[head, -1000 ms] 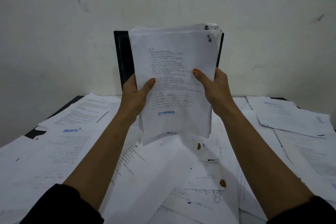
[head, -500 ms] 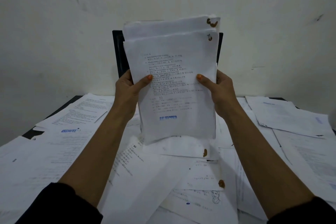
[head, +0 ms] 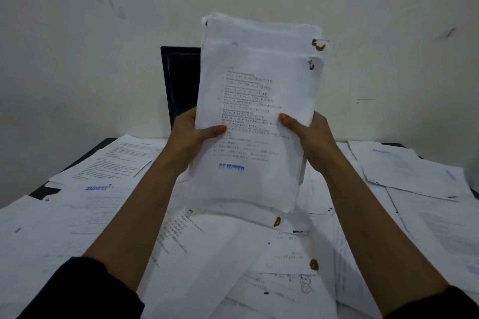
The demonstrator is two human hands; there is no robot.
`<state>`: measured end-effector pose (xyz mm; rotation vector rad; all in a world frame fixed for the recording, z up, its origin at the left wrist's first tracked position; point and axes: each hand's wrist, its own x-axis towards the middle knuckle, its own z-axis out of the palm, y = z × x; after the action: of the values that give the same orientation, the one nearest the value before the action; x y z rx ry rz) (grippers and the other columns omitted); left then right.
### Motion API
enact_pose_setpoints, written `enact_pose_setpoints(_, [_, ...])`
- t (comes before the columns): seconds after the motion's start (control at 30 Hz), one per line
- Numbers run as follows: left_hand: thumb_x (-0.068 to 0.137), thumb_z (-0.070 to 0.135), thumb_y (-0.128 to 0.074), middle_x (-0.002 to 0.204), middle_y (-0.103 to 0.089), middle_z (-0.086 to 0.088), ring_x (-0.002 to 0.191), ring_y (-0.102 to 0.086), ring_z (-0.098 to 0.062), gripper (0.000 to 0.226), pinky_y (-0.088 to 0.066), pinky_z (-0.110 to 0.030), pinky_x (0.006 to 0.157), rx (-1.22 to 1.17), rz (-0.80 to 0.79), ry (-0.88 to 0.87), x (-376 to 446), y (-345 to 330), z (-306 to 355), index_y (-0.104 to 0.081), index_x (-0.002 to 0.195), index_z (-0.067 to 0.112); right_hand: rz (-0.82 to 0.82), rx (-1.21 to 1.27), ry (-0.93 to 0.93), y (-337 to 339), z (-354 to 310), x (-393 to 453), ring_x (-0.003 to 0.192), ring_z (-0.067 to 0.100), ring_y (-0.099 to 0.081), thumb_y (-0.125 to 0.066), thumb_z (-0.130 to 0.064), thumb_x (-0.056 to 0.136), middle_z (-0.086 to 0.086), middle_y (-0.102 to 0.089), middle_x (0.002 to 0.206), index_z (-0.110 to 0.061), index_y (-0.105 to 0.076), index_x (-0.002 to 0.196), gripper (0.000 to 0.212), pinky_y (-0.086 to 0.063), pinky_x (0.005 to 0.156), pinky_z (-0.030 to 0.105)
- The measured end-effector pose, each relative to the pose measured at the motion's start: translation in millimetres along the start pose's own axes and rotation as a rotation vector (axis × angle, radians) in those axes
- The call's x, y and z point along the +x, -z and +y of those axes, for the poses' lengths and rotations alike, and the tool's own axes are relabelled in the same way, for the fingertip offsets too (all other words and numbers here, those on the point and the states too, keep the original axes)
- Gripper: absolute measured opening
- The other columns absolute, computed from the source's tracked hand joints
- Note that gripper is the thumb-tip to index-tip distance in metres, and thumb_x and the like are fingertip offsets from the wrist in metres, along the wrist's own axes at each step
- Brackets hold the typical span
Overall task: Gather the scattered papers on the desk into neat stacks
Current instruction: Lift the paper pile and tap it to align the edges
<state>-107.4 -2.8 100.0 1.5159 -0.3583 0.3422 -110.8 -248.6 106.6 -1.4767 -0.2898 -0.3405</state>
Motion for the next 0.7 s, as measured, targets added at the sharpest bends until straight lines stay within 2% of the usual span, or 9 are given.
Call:
enact_pose_setpoints(0.17, [0.077, 0.006, -0.077, 0.106, -0.072, 0.002, 0.092, -0.071, -0.013, 0.039, -0.058, -0.028, 0.076, 0.011, 0.005, -0.012, 3.0, -1.0, 2.1, -0.064, 0.112, 0.015, 0.0, 0.089, 0.015, -3.8, -3.9, 1.5, 0.095, 0.02, -0.071, -0.073, -0.013, 0.083, 0.003, -0.071, 0.107, -0.016, -0.063, 0.109, 0.028, -0.059, 0.079, 0.033])
enact_pose_setpoints(0.27, [0.079, 0.014, -0.077, 0.107, -0.071, 0.005, 0.093, -0.071, -0.01, 0.038, -0.059, -0.026, 0.077, -0.007, 0.031, -0.01, 1.8, -2.5, 2.6, -0.063, 0.114, 0.018, -0.018, 0.08, -0.009, -4.7, -1.4, 1.9, 0.095, 0.023, -0.07, -0.076, -0.016, 0.079, 0.005, -0.071, 0.107, -0.014, -0.062, 0.112, 0.036, -0.059, 0.078, 0.035])
enact_pose_setpoints(0.43, [0.073, 0.027, -0.078, 0.113, -0.071, 0.0, 0.098, -0.07, -0.018, 0.05, -0.058, -0.036, 0.083, 0.018, 0.033, 0.017, 1.5, 0.7, -3.8, -0.062, 0.119, 0.016, -0.01, 0.076, -0.058, -1.5, 12.9, -0.2, 0.098, 0.028, -0.07, -0.079, -0.021, 0.074, 0.009, -0.071, 0.11, -0.011, -0.061, 0.117, 0.047, -0.059, 0.081, 0.043])
enact_pose_setpoints(0.6, [0.075, 0.026, -0.076, 0.114, -0.071, 0.0, 0.099, -0.07, -0.019, 0.05, -0.058, -0.036, 0.083, -0.021, 0.025, 0.043, 0.0, 2.0, -13.5, -0.061, 0.122, 0.016, -0.038, 0.032, -0.114, 0.0, 31.3, -5.9, 0.096, 0.026, -0.07, -0.085, -0.025, 0.067, 0.005, -0.073, 0.106, -0.013, -0.064, 0.115, 0.054, -0.059, 0.08, 0.041])
enact_pose_setpoints(0.7, [0.073, 0.032, -0.076, 0.115, -0.07, -0.001, 0.099, -0.07, -0.021, 0.057, -0.058, -0.041, 0.085, 0.001, 0.023, 0.084, -1.3, 2.6, -19.9, -0.06, 0.124, 0.013, -0.041, 0.04, -0.106, 1.0, 34.2, -6.5, 0.095, 0.026, -0.071, -0.083, -0.022, 0.071, 0.005, -0.073, 0.105, -0.014, -0.063, 0.114, 0.048, -0.059, 0.078, 0.039])
